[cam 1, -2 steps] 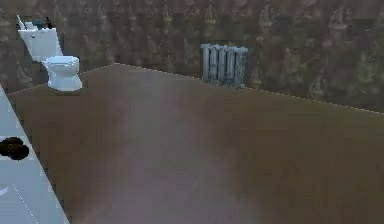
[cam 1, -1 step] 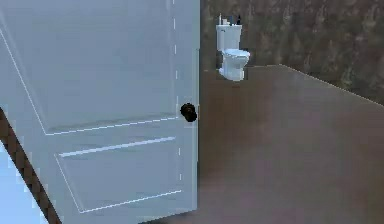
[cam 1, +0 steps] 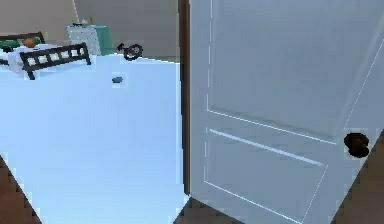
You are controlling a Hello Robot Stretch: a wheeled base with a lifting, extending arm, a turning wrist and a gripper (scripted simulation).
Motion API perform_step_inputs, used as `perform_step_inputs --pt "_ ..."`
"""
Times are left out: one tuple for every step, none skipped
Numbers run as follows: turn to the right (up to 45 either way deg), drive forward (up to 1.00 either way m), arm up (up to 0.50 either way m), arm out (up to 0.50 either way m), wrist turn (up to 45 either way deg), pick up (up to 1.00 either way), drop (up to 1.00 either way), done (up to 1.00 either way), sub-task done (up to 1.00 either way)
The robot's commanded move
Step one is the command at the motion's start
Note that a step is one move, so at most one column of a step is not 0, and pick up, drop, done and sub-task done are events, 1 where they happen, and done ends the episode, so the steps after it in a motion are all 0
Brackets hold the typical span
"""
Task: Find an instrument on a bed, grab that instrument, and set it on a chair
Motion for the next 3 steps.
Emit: perform_step_inputs --pt "-9.0 0.00 0.00 0.00 0.0 0.00 0.00 0.00 0.00" --pt "0.0 0.35 0.00 0.00 0.0 0.00 0.00 0.00 0.00" --pt "-9.0 0.00 0.00 0.00 0.0 0.00 0.00 0.00 0.00"
